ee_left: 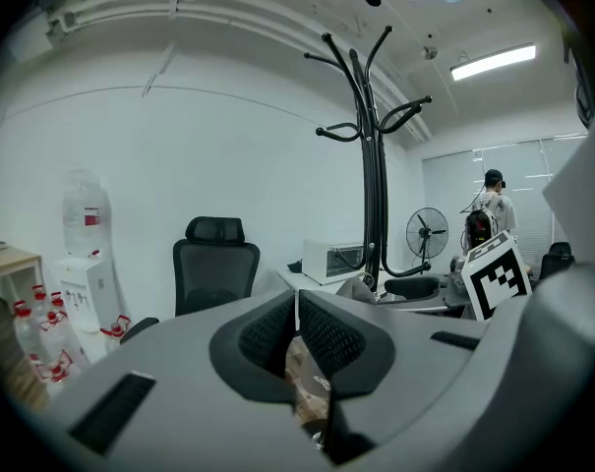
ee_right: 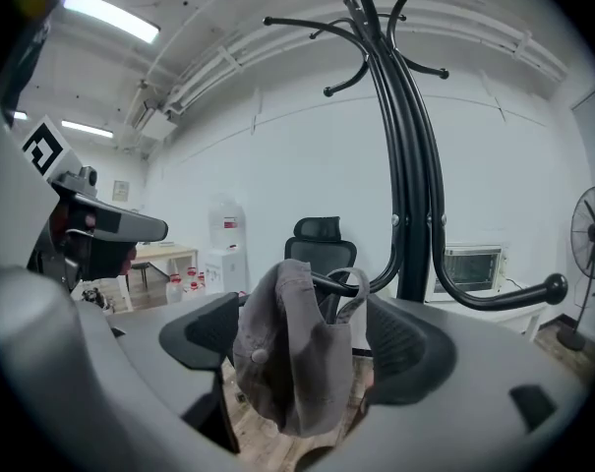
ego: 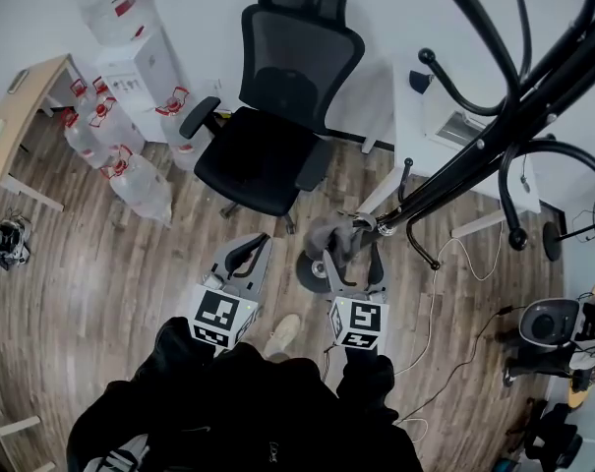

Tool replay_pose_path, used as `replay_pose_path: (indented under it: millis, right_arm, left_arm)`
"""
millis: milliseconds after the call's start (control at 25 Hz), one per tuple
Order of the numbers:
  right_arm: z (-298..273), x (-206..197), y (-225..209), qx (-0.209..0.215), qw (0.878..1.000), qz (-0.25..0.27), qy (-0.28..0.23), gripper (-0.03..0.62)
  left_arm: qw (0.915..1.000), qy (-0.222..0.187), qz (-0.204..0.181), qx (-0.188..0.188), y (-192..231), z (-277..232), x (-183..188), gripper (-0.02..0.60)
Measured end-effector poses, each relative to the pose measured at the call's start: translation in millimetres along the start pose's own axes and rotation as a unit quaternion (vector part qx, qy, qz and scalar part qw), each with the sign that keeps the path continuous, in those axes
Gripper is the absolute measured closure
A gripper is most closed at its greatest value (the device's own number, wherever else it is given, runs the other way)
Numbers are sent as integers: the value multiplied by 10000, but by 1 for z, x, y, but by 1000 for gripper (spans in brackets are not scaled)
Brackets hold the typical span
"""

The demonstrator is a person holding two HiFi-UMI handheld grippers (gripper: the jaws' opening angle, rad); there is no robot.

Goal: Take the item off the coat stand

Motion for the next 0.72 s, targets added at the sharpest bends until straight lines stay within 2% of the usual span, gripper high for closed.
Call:
replay_pose_path:
  millis: [80, 360, 720]
  right_arm:
    - [-2, -2, 1, 44, 10000, -24, 38, 191]
    - [-6, -9, 0, 116, 9996, 11, 238, 333]
    - [-9, -16, 2, 203, 9988, 99, 434, 456]
  left_arm:
    - [10000, 5, 10, 39, 1, 0, -1, 551]
    - [9999, 2, 30, 139, 1, -1, -1, 551]
    - [9998, -12, 58, 194, 0, -2, -3, 551]
Point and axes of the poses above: the fingertips, and each gripper's own axes: z backward along the fingers, y to its left, x out of its top, the point moved 4 cm from there along z, backward along the fingers, and after that the axes turned 7 degrees about z, right-handed, at the moved point
